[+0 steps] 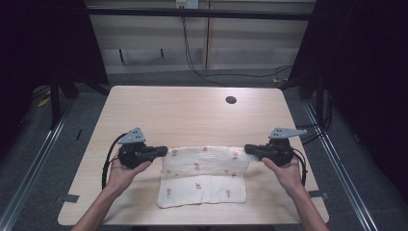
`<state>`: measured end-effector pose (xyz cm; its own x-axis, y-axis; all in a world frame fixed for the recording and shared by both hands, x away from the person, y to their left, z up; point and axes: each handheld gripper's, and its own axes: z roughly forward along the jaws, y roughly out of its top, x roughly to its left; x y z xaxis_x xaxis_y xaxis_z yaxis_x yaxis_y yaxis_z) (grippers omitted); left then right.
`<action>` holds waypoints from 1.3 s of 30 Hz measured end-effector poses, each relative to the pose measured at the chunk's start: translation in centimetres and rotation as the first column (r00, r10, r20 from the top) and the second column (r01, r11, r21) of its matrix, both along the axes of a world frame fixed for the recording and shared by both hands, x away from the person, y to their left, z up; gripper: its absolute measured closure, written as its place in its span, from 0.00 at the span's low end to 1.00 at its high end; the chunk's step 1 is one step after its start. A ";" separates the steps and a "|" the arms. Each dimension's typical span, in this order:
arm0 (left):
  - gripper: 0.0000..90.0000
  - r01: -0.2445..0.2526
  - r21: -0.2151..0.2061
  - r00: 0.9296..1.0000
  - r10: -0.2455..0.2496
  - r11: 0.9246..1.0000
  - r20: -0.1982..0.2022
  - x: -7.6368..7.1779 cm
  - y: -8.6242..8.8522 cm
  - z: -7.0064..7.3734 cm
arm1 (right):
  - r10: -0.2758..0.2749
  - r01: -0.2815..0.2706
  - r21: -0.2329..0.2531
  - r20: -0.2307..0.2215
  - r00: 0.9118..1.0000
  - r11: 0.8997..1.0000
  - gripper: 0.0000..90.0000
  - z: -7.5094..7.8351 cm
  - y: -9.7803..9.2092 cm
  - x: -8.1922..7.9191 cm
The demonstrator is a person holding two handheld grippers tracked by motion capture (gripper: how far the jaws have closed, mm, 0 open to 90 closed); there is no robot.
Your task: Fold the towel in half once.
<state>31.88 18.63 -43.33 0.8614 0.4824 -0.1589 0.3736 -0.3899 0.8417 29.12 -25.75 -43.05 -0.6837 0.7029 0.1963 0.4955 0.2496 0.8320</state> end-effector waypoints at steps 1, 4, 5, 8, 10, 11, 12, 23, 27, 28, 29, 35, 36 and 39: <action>0.95 0.010 0.005 1.000 -0.010 1.000 0.000 -0.3 0.0 -0.2 | 0.005 -0.005 0.004 -0.002 1.000 1.000 0.96 -0.2 0.0 -0.4; 0.95 0.030 0.010 1.000 -0.030 0.999 -0.003 -1.5 0.0 -0.4 | 0.020 -0.020 -0.001 -0.009 1.000 1.000 0.96 -0.5 0.2 -1.8; 0.95 0.039 0.004 0.999 -0.039 0.999 -0.007 -1.8 0.0 -0.4 | 0.020 -0.020 0.004 -0.013 1.000 1.000 0.96 -0.7 0.2 -2.2; 0.95 0.065 0.016 0.998 -0.064 0.998 -0.013 -2.8 0.2 -0.7 | 0.028 -0.028 -0.003 -0.018 0.999 1.000 0.96 -1.1 0.1 -3.5; 0.95 0.071 0.029 0.997 -0.071 0.997 -0.024 -3.4 0.3 -1.2 | 0.031 -0.031 0.004 -0.016 0.999 1.000 0.96 -1.5 0.0 -4.3; 0.95 0.077 0.034 0.997 -0.076 0.996 -0.027 -3.6 0.4 -1.3 | 0.033 -0.033 0.004 -0.021 0.999 0.999 0.96 -1.7 -0.1 -4.7; 0.95 0.082 0.038 0.996 -0.080 0.996 -0.034 -3.8 0.5 -1.5 | 0.035 -0.035 0.003 -0.024 0.999 0.999 0.96 -1.8 -0.1 -4.9; 0.94 0.141 0.106 0.987 -0.131 0.984 -0.096 -5.5 0.4 -4.0 | 0.077 -0.080 -0.031 -0.095 0.993 0.996 0.94 -4.0 0.6 -7.0; 0.93 0.160 0.128 0.983 -0.146 0.979 -0.115 -5.8 0.2 -4.5 | 0.090 -0.097 -0.060 -0.110 0.990 0.993 0.92 -4.5 0.9 -7.7; 0.92 0.161 0.123 0.982 -0.146 0.979 -0.120 -5.8 0.2 -4.6 | 0.089 -0.097 -0.059 -0.118 0.989 0.994 0.91 -4.5 0.9 -7.8; 0.91 0.172 0.124 0.980 -0.156 0.977 -0.125 -5.8 0.2 -4.6 | 0.090 -0.098 -0.063 -0.120 0.989 0.993 0.90 -4.6 0.8 -7.8; 0.82 0.172 0.100 0.978 -0.157 0.980 -0.141 -6.0 0.4 -4.6 | 0.097 -0.104 -0.050 -0.122 0.988 0.993 0.80 -4.6 0.7 -8.2; 0.79 0.168 0.092 0.978 -0.154 0.982 -0.137 -6.0 0.5 -4.5 | 0.098 -0.104 -0.044 -0.122 0.988 0.994 0.79 -4.5 0.6 -8.2; 0.76 0.158 0.054 0.980 -0.150 0.986 -0.134 -5.9 1.0 -4.1 | 0.096 -0.100 -0.027 -0.117 0.988 0.995 0.76 -4.4 0.5 -8.1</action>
